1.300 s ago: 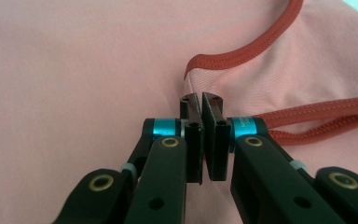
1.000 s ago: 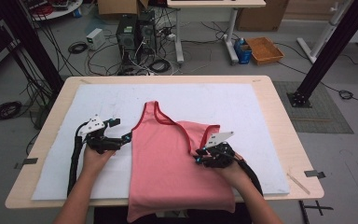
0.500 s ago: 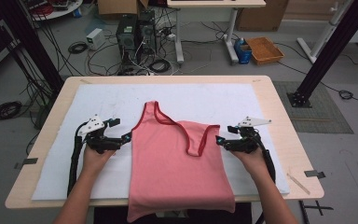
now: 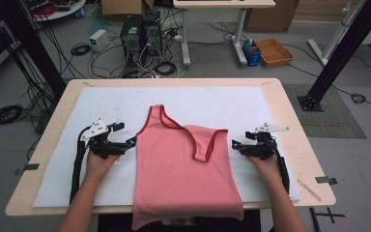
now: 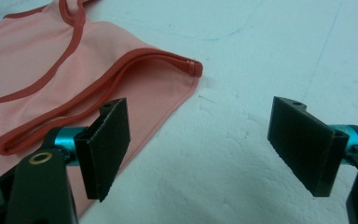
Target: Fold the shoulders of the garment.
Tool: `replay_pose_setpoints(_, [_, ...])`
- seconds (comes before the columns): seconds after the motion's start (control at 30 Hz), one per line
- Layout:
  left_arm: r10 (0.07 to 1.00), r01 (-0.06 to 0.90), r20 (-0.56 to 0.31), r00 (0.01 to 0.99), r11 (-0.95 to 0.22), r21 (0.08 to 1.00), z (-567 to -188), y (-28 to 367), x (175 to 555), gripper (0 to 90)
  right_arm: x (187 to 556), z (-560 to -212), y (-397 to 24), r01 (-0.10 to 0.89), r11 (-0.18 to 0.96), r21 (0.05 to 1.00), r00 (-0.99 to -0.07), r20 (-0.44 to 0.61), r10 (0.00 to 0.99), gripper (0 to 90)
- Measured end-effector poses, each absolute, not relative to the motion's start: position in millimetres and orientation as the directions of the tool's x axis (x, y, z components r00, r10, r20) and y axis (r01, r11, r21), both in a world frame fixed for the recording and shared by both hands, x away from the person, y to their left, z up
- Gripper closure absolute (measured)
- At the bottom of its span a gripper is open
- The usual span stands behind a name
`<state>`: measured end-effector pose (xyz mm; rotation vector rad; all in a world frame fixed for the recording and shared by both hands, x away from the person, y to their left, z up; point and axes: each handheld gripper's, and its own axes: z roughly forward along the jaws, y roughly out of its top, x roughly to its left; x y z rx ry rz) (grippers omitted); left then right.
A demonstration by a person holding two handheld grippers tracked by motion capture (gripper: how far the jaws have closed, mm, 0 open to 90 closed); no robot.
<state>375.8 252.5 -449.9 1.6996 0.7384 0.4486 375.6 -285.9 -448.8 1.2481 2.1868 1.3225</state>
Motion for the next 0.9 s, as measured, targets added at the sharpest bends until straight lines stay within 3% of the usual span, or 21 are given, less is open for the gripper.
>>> replay_pose_setpoints(0.57, [0.706,0.248,-0.094,0.702,-0.119,0.962,-445,250,377,14.9,377,-450,-289,0.541,0.169,0.824,-0.571,0.212,0.793,20.8])
replay_pose_setpoints(0.9, [0.714,0.305,-0.100,0.693,-0.165,0.938,-422,222,401,14.8,377,-450,-288,0.540,0.179,0.823,-0.567,0.199,0.799,20.8])
